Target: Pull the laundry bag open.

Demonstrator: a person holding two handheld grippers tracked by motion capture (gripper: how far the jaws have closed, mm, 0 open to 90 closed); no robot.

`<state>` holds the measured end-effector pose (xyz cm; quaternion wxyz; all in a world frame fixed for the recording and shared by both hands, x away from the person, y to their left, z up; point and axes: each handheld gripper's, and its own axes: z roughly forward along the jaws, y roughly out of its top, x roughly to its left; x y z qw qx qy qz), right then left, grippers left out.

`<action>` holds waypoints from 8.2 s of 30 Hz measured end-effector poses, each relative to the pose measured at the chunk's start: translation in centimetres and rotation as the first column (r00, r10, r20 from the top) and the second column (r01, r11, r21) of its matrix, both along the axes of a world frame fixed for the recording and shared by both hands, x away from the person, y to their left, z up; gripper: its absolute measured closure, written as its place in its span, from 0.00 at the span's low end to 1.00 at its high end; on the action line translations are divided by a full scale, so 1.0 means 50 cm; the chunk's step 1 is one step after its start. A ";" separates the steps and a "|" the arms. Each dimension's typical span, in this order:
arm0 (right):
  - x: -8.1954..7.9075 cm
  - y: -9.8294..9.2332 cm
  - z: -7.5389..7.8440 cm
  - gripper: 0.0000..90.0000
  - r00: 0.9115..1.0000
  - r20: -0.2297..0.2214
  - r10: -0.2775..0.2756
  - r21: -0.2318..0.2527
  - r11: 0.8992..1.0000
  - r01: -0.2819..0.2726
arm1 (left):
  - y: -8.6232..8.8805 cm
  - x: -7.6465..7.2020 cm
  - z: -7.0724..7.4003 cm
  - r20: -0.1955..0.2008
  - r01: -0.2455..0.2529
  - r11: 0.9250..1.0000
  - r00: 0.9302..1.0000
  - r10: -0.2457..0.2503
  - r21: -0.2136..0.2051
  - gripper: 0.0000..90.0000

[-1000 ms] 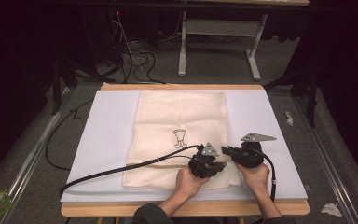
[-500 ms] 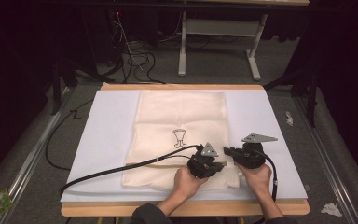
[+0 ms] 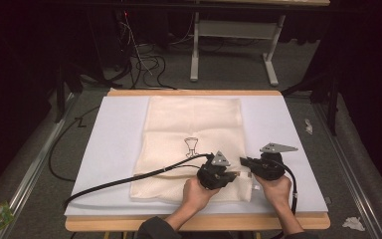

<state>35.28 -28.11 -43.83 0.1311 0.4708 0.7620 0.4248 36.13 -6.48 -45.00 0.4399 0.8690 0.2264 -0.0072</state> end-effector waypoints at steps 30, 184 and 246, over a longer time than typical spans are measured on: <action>-0.008 -0.022 0.014 0.98 1.000 0.026 0.001 0.042 0.999 -0.002 | 0.026 0.000 -0.006 -0.004 -0.053 0.997 0.999 0.053 0.057 0.97; 0.010 -0.004 -0.003 0.98 0.999 0.030 -0.015 -0.046 0.999 0.016 | 0.215 -0.007 0.035 0.055 -0.178 0.983 0.982 0.180 -0.033 0.97; 0.013 -0.005 -0.009 0.98 1.000 0.012 -0.009 -0.047 0.999 0.010 | 0.299 -0.019 0.046 0.042 -0.239 0.967 0.969 0.243 -0.091 0.97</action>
